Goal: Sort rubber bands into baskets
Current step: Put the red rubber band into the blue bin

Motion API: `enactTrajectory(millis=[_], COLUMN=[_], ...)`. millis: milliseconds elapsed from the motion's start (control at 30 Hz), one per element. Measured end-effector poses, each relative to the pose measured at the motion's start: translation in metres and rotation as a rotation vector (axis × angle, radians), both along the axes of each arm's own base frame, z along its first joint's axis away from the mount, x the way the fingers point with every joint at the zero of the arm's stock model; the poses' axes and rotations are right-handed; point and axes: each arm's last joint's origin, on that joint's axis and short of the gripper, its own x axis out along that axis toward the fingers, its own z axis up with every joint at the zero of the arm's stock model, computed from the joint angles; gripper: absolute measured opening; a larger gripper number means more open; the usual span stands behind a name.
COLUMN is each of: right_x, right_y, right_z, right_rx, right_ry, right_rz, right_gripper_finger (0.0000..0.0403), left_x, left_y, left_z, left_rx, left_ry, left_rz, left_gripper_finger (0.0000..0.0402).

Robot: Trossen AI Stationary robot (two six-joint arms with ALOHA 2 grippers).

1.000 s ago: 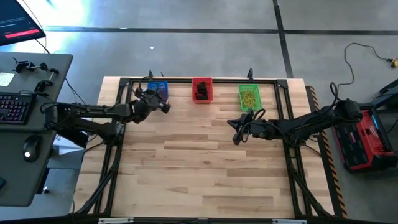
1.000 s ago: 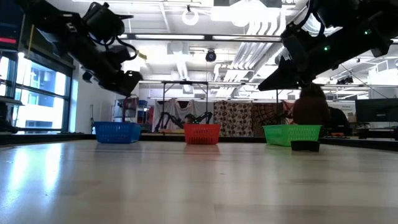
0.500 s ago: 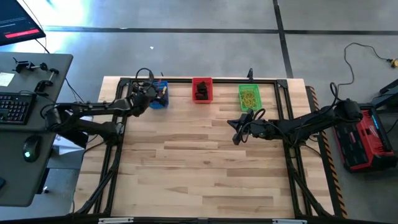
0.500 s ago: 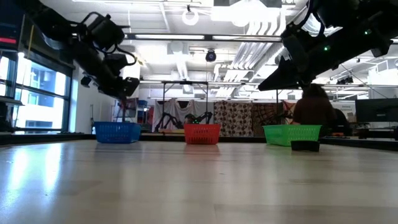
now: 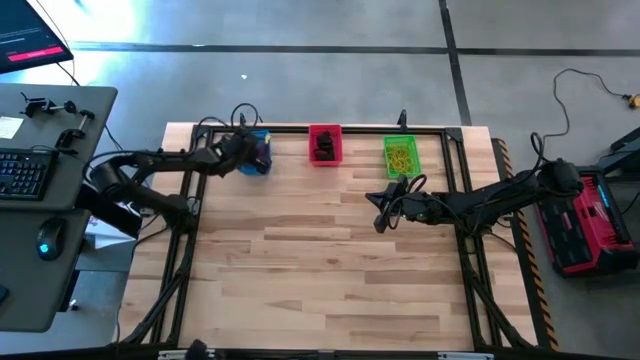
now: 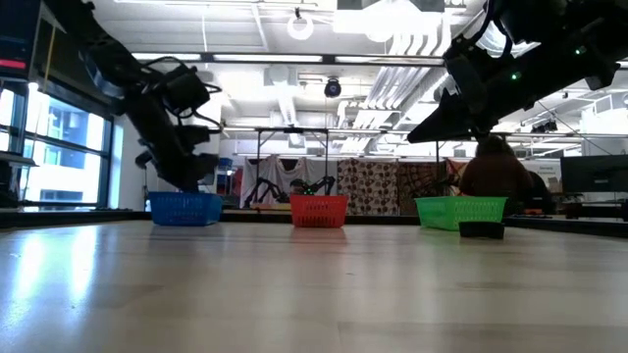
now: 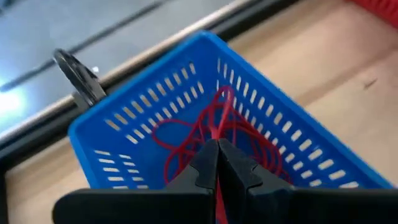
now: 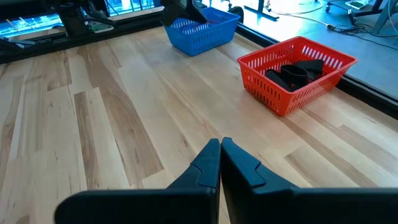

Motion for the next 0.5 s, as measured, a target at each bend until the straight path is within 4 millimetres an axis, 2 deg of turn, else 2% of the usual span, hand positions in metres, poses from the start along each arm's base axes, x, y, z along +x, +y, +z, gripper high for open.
enactTrajectory(millis=[267, 500], right_x=[0.000, 0.000], right_y=[0.000, 0.000], right_z=[0.000, 0.000], right_rx=[0.000, 0.000], right_ry=[0.000, 0.000], right_rz=[0.000, 0.000], right_gripper_finger=[0.0000, 0.0000], left_x=[-0.006, -0.010], left_y=[0.020, 0.032], left_z=[0.010, 0.020], left_rx=[-0.139, -0.180], left_ry=[0.005, -0.027], left_rz=[-0.012, -0.030], left_gripper_finger=[0.0000, 0.0000])
